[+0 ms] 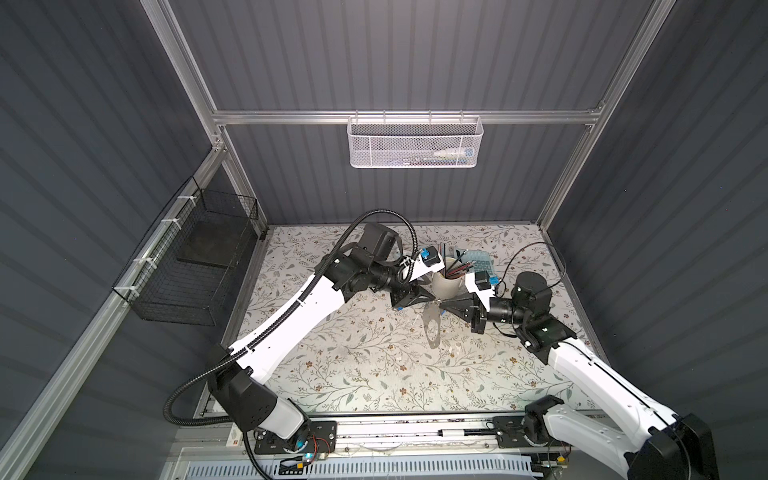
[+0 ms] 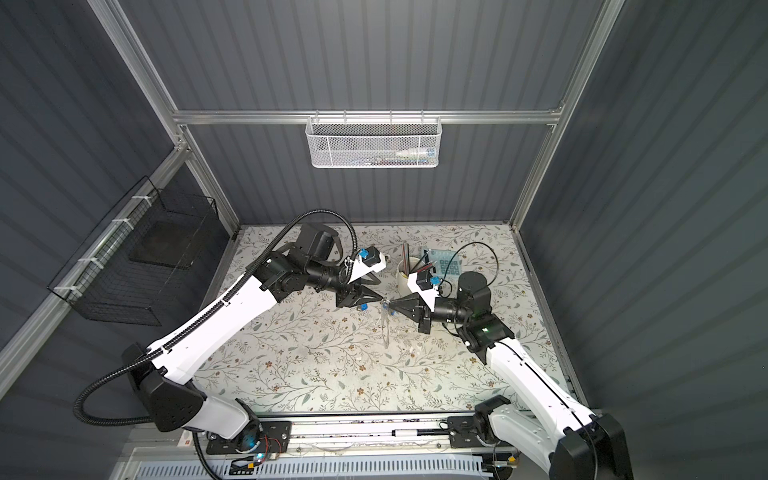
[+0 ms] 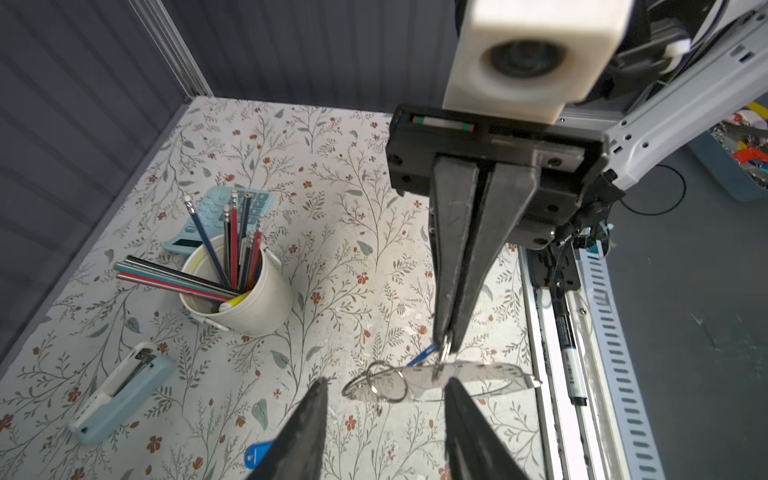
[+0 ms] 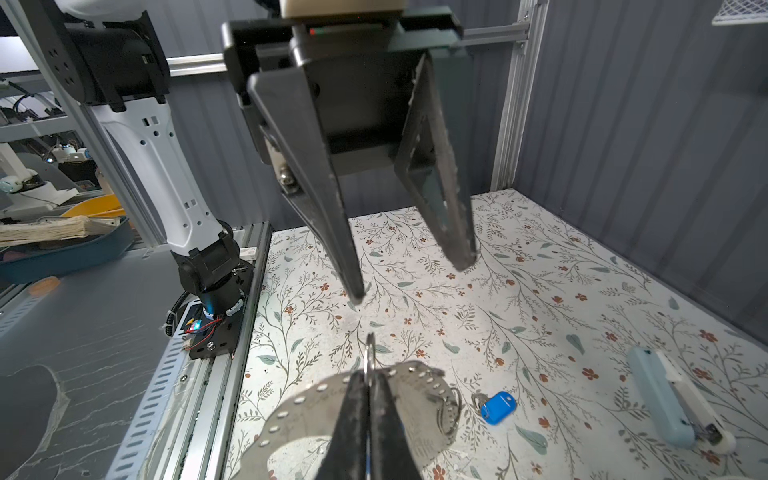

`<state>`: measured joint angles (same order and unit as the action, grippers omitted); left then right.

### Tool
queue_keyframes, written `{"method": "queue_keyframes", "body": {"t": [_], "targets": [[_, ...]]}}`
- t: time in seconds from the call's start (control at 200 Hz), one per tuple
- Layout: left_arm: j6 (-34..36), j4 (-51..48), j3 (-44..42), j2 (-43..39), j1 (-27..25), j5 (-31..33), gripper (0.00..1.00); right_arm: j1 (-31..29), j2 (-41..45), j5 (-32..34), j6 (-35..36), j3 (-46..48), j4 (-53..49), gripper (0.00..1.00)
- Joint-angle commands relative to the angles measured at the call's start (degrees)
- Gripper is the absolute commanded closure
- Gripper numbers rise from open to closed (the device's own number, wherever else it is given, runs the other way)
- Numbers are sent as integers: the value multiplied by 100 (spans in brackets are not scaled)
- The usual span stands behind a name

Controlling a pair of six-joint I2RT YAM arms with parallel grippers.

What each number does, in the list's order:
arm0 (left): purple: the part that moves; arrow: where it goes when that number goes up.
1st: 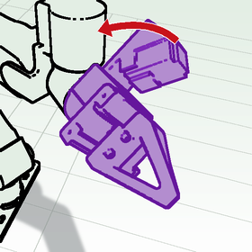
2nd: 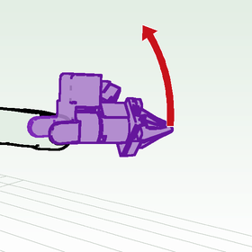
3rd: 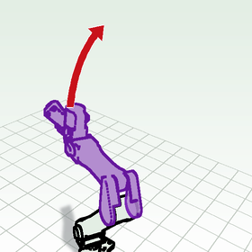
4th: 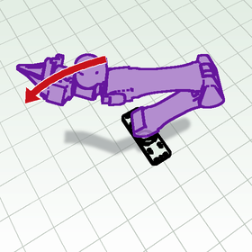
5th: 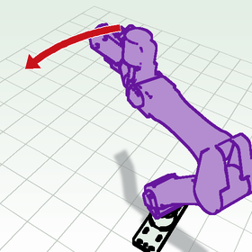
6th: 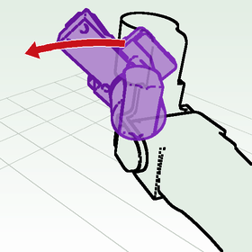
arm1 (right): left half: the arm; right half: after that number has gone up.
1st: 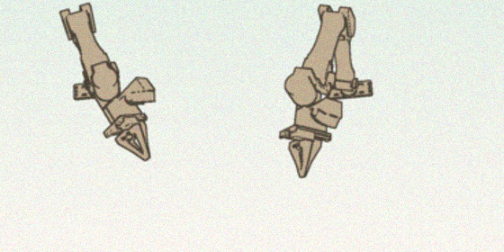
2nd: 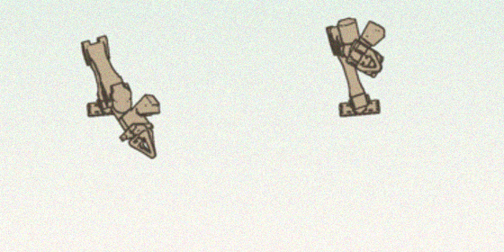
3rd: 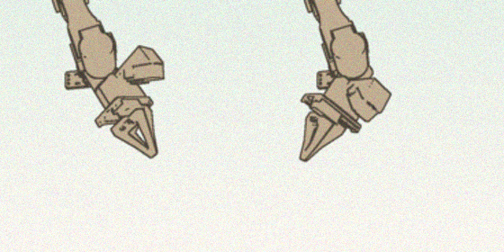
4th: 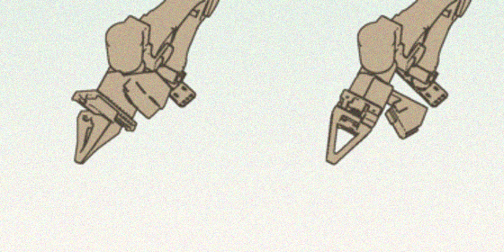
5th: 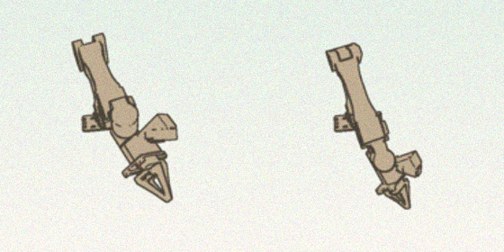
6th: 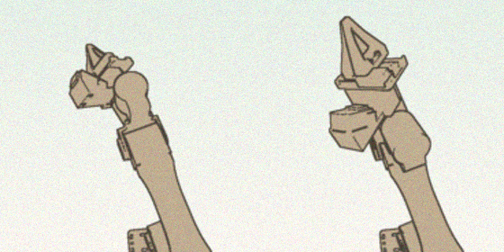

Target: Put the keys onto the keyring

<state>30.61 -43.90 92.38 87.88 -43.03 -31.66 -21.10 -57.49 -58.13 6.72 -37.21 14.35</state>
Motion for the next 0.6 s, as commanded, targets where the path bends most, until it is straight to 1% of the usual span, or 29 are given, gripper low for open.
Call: {"method": "queue_keyframes", "body": {"t": [0.0,0.215,0.32,0.595], "targets": [[365,-670,399,115,-72,81,57,-34,-15,-148,166,-177,-46,100],[358,-800,593,282,-190,154,62,-32,-113,-188,95,-186,14,100],[332,-793,654,330,-232,189,66,-30,-129,-182,56,-168,67,100],[388,-969,869,548,-304,291,72,-30,-117,-192,-40,-157,143,100]]}}
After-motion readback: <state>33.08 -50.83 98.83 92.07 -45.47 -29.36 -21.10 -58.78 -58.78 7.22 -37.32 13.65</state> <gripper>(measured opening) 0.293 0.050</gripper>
